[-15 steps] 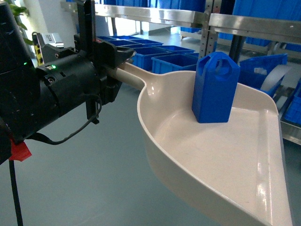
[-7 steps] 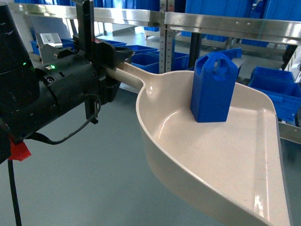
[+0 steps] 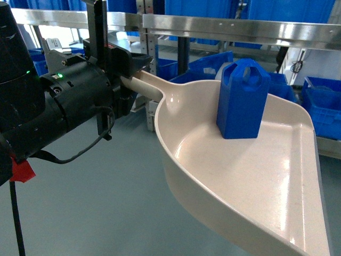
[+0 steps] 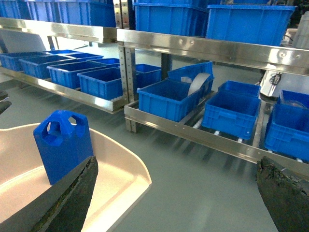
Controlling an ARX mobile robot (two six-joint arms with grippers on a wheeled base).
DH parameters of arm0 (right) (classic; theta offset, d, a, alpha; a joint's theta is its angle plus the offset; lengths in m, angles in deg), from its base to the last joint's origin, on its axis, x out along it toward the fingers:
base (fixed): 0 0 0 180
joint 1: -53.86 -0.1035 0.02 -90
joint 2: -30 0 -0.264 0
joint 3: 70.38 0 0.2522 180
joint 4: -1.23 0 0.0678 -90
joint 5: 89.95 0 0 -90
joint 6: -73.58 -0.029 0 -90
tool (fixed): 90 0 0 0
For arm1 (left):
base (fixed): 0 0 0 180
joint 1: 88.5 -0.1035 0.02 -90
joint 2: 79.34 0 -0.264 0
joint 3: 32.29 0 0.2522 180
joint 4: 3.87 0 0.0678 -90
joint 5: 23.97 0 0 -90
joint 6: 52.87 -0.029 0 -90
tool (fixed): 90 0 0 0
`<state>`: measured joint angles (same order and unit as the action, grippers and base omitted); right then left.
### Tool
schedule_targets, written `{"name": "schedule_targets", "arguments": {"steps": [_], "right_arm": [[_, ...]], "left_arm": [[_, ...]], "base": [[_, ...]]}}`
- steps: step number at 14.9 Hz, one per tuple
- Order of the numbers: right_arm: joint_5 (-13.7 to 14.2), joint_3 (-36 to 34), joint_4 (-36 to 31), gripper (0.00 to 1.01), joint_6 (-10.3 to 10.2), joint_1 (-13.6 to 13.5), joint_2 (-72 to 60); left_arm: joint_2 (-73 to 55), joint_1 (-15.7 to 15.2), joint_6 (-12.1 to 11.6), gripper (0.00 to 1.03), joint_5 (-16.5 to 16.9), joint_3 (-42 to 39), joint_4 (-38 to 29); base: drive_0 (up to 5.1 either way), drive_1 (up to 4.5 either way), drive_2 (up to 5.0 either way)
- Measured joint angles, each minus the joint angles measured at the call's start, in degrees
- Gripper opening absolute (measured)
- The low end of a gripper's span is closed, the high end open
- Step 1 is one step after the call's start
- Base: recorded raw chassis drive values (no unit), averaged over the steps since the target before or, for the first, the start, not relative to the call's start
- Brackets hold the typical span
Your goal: Place part in tray to right shelf
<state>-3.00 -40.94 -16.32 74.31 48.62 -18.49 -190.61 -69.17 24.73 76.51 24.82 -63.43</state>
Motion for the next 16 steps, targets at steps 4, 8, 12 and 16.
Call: {"name": "schedule_targets", "arguments": {"steps": [4,8,12,16], "right_arm": [[0.0,0.0,0.0,0.98,0.0,0.0,0.0],[0.0,0.0,0.0,0.98,0.0,0.0,0.0],[0.0,0.0,0.0,0.98,0.0,0.0,0.0],[0.0,0.0,0.0,0.98,0.0,0.0,0.1]], "left_arm": [[0.0,0.0,0.0,0.12,0.0,0.0,0.0],[0.0,0.0,0.0,0.12,0.0,0.0,0.0],[0.0,0.0,0.0,0.12,0.0,0.0,0.0],[0.0,0.0,0.0,0.12,0.0,0.0,0.0]], "base": [[-1.7,-1.73,-1.7],[-1.7,-1.67,-1.7],[-1.6,-1.61,-1.6],[-1.6,-1.63,-1.6]]}}
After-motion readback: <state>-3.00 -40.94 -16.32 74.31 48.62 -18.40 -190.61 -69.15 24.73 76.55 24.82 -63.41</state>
